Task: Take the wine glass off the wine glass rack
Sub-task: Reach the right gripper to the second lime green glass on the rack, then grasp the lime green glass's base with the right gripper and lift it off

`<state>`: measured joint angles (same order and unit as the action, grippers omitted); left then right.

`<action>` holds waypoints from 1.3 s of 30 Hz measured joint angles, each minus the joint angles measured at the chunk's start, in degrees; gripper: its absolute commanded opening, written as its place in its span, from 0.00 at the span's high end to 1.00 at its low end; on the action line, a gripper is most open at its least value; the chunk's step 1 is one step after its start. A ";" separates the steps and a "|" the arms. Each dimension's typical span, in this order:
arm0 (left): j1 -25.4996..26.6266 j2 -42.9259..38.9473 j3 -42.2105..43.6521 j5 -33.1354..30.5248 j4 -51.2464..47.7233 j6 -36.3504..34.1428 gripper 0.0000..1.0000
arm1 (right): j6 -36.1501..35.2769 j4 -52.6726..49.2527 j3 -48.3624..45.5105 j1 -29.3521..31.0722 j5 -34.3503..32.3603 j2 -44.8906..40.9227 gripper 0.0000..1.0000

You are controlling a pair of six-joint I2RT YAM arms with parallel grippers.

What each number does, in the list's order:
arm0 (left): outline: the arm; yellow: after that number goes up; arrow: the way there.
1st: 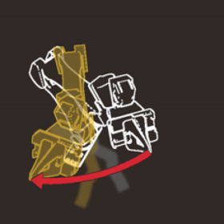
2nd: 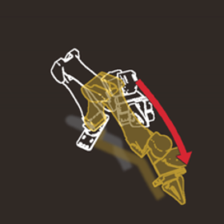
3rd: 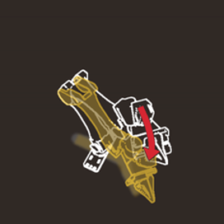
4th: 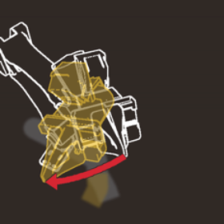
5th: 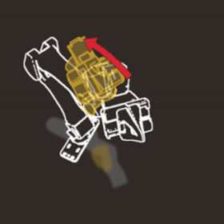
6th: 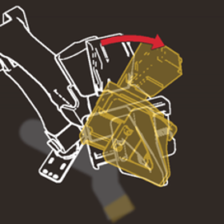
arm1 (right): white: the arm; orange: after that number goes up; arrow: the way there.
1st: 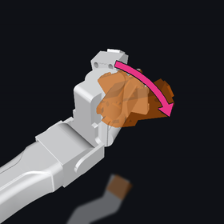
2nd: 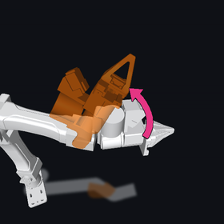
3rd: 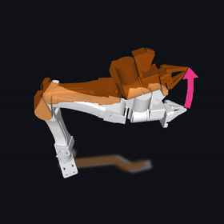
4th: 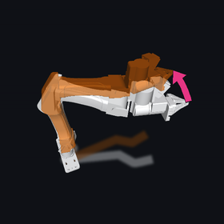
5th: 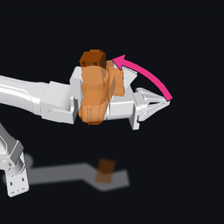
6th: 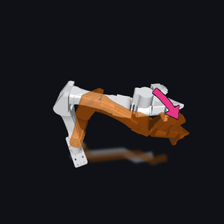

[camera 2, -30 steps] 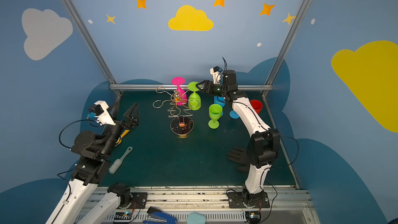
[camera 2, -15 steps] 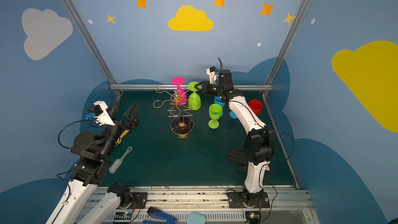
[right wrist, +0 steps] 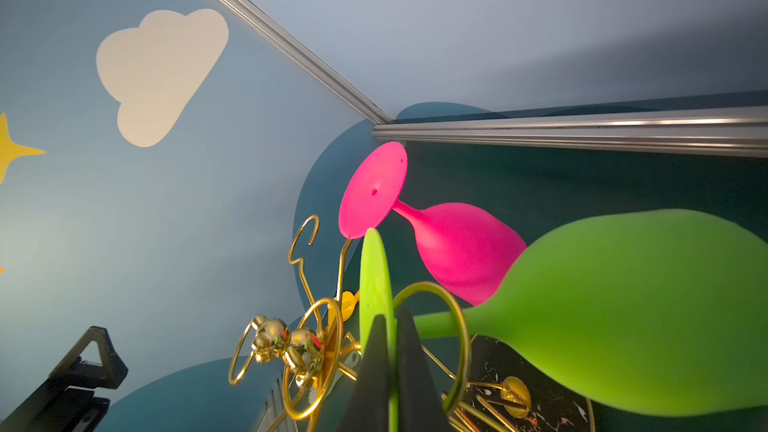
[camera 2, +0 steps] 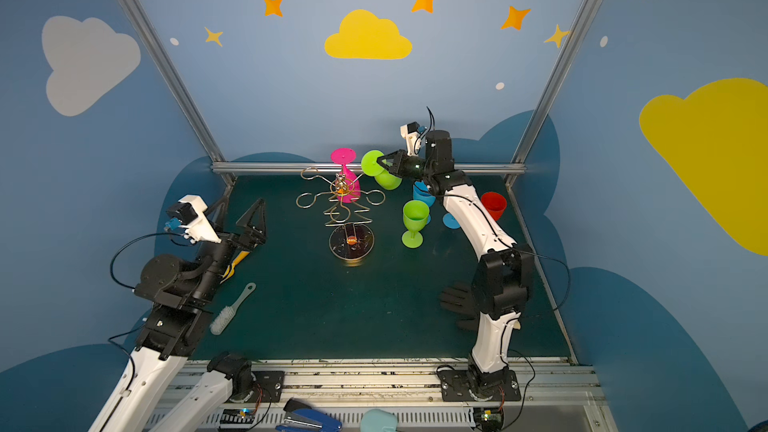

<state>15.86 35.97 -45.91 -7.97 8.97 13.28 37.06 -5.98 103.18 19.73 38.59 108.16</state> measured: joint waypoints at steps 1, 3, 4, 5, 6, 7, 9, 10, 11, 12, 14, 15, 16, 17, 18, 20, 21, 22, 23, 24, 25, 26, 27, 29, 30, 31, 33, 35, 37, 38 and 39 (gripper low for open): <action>0.00 0.00 0.00 0.00 0.00 0.00 0.01 | 0.37 0.17 -0.02 -0.04 0.33 0.00 1.00; 0.00 -0.04 0.00 0.02 0.00 0.02 0.01 | 1.09 0.42 -0.09 -0.09 0.94 0.00 1.00; 0.00 -0.07 0.00 0.00 0.00 0.02 0.01 | 1.64 0.83 -0.22 -0.13 1.38 0.00 1.00; 0.00 -0.09 0.00 0.00 -0.02 0.02 0.01 | 2.01 1.18 -0.35 -0.13 1.66 0.00 1.00; 0.00 -0.09 0.00 0.00 0.00 0.00 0.01 | 2.60 1.68 -0.48 -0.15 1.99 0.00 1.00; 0.00 -0.09 0.00 0.00 0.00 0.00 0.01 | 3.23 2.32 -0.66 -0.17 2.45 0.00 1.00; 0.00 -0.09 0.00 0.00 -0.02 0.00 0.01 | 4.26 3.58 -0.92 -0.17 3.15 0.00 1.00; 0.00 -0.09 0.00 0.00 0.00 0.02 0.00 | 4.70 4.02 -0.98 -0.17 3.52 0.00 1.00; 0.00 -0.09 0.00 0.00 0.00 0.02 0.01 | 4.98 4.31 -1.01 -0.17 3.87 0.00 1.00; 0.00 -0.09 0.00 0.02 -0.02 0.02 0.01 | 5.29 4.59 -1.01 -0.17 4.17 0.00 1.00; 0.00 -0.09 0.00 0.02 0.00 0.02 0.01 | 5.79 5.07 -1.01 -0.13 4.72 -0.02 1.00; 0.00 -0.11 0.00 0.00 0.00 0.02 0.01 | 5.99 5.20 -1.01 -0.13 5.05 -0.02 1.00; 0.00 -0.13 0.00 0.02 -0.02 0.02 0.01 | 6.08 5.29 -1.01 -0.11 5.31 -0.02 1.00; 0.00 -0.17 0.00 0.02 0.00 0.02 0.01 | 6.19 5.31 -1.03 -0.04 5.51 -0.07 1.00; 0.00 -0.22 0.00 0.00 0.00 0.02 0.01 | 6.21 5.33 -1.11 0.07 5.68 -0.13 1.00; 0.00 -0.31 0.00 0.02 -0.02 0.02 0.01 | 6.19 5.33 -1.51 0.33 6.05 -0.42 1.00; 0.00 -0.35 0.00 0.00 0.00 0.02 0.01 | 6.16 5.33 -1.88 0.44 6.14 -0.59 1.00; 0.00 -0.37 0.00 0.00 0.00 0.02 0.01 | 6.14 5.31 -2.23 0.50 6.25 -0.83 1.00; 0.00 -0.39 0.00 0.02 0.00 0.02 0.01 | 6.10 5.27 -2.73 0.66 6.38 -1.16 1.00; 0.00 -0.39 0.00 0.02 0.00 0.02 0.01 | 6.03 5.22 -3.06 0.79 6.49 -1.36 1.00; 0.00 -0.39 0.00 0.02 0.00 0.02 0.01 | 5.99 5.22 -3.41 0.98 6.56 -1.62 1.00; 0.00 -0.39 0.00 0.02 0.00 0.02 0.01 | 5.97 5.22 -3.78 1.14 6.56 -1.88 1.00; 0.00 -0.39 0.00 0.02 0.00 0.02 0.01 | 5.95 5.20 -4.22 1.36 6.62 -2.19 1.00; 0.00 -0.39 0.00 0.02 0.00 0.02 0.01 | 5.77 5.16 -4.90 1.64 6.73 -2.75 1.00; 0.00 -0.39 0.00 0.02 0.00 0.02 0.00 | 5.73 5.07 -5.25 1.84 6.82 -3.04 1.00; 0.00 -0.39 0.00 0.02 0.00 0.02 0.01 | 5.64 5.09 -5.51 1.92 6.91 -3.21 1.00; 0.00 -0.39 0.00 0.02 0.00 0.02 0.01 | 5.51 5.07 -6.21 2.14 6.91 -3.63 1.00; 0.00 -0.42 0.00 0.02 0.00 0.02 0.01 | 5.40 4.94 -7.15 2.27 6.91 -4.11 1.00; 0.00 -0.44 0.00 0.02 0.00 0.02 0.01 | 5.20 4.81 -8.17 2.36 6.84 -4.79 1.00; 0.00 -0.46 0.00 0.02 0.00 0.02 0.01 | 5.09 4.79 -8.81 2.34 6.71 -5.22 1.00; 0.00 -0.46 0.00 0.02 0.00 0.02 0.01 | 4.98 4.70 -9.40 2.34 6.49 -5.73 1.00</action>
<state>15.86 35.51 -45.91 -7.94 8.97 13.30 42.04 -1.28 93.78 22.06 45.08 102.43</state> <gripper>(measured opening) 0.994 0.048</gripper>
